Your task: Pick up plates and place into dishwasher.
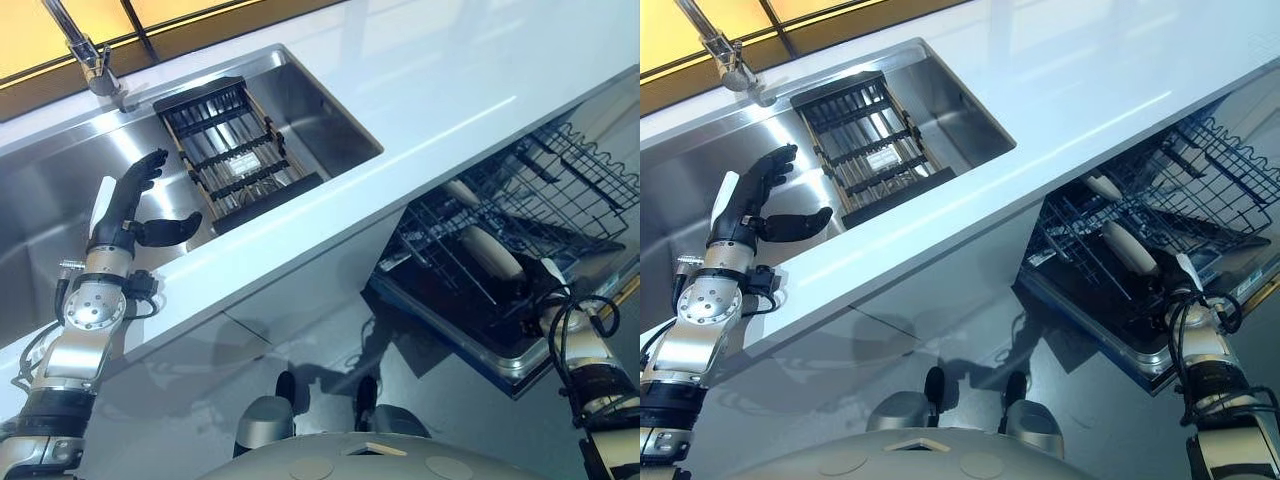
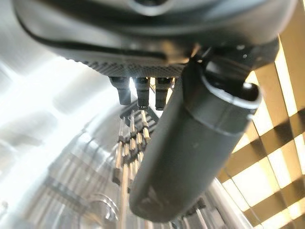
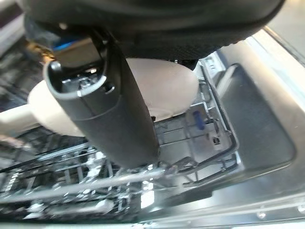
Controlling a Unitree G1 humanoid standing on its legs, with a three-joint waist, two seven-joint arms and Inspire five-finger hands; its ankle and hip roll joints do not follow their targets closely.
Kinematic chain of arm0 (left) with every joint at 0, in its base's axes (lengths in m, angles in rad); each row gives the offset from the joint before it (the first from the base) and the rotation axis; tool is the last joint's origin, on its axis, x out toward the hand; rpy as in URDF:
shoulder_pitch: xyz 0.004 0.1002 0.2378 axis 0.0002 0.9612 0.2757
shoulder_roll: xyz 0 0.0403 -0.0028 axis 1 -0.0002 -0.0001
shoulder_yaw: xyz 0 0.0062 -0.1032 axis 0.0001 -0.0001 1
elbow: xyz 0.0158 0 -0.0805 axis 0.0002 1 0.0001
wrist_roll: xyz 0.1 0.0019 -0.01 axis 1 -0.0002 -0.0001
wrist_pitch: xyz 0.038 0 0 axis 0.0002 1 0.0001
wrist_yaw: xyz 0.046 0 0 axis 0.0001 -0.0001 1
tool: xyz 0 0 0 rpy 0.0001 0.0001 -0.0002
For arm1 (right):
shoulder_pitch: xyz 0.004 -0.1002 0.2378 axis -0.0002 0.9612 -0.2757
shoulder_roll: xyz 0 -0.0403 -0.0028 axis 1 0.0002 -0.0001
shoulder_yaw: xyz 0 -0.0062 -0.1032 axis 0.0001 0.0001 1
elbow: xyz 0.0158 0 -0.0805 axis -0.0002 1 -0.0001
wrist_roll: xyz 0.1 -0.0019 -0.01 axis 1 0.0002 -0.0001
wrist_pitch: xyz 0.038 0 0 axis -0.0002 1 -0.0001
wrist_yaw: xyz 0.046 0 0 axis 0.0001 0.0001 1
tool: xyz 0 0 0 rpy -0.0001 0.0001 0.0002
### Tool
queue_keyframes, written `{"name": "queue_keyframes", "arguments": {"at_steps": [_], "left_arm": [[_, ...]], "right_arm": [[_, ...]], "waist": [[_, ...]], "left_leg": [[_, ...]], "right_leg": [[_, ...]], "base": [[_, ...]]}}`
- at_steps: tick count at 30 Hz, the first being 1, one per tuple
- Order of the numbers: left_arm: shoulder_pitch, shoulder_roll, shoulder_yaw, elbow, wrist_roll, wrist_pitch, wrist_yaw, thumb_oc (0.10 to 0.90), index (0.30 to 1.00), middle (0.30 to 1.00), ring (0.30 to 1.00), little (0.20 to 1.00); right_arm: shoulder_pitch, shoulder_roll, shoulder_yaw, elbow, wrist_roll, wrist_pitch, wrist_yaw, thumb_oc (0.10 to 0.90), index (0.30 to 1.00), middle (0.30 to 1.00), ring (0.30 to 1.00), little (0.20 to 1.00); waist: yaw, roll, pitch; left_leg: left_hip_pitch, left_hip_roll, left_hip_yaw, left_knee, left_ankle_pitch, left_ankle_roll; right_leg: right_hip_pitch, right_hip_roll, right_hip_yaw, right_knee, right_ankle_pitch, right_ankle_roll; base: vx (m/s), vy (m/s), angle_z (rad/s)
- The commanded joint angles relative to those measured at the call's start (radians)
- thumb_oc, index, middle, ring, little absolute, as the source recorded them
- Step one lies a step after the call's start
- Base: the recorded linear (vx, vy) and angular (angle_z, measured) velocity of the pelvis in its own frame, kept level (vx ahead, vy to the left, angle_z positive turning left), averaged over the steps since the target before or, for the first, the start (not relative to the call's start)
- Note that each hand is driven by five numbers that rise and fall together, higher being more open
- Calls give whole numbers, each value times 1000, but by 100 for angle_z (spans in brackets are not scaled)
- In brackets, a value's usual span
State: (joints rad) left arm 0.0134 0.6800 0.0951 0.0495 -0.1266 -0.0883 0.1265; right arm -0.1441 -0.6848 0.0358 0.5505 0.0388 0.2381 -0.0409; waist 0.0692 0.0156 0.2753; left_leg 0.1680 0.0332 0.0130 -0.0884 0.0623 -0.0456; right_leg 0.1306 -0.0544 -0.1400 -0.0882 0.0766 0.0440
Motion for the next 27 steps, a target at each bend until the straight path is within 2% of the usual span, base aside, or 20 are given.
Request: {"name": "queue_keyframes", "arguments": {"at_steps": [1, 5, 10, 27], "left_arm": [[32, 5, 62, -37, 19, -80, 27, 800, 900, 900, 900, 900], [63, -14, 89, -40, 23, -90, 24, 800, 900, 900, 900, 900], [71, -17, 100, -52, 15, -87, 22, 800, 900, 900, 900, 900], [78, -21, 124, -52, 1, -95, 33, 800, 900, 900, 900, 900]], "right_arm": [[49, 18, 4, -182, -1, -78, -3, 800, 900, 900, 900, 900], [124, 60, -57, -329, -66, -120, -10, 800, 900, 900, 900, 900], [155, 65, -94, -408, -117, -144, -31, 800, 900, 900, 900, 900], [215, 72, -242, -636, -41, -199, -126, 800, 900, 900, 900, 900]], "waist": [[-26, -16, -74], [-57, -17, -84], [-77, -20, -92], [-119, -27, -108]], "left_leg": [[-96, -61, 3, 68, -28, 20], [-79, -60, 21, 57, -31, 27], [-66, -63, 33, 46, -34, 33], [-53, -69, 76, 41, -49, 44]], "right_leg": [[-31, 37, -17, 136, -101, 44], [-30, 39, -1, 134, -99, 51], [-30, 39, 11, 128, -92, 57], [-52, 29, 49, 116, -62, 74]], "base": [[-9, 34, -14], [-20, 39, -13], [-32, 30, -9], [-46, 27, -6]]}}
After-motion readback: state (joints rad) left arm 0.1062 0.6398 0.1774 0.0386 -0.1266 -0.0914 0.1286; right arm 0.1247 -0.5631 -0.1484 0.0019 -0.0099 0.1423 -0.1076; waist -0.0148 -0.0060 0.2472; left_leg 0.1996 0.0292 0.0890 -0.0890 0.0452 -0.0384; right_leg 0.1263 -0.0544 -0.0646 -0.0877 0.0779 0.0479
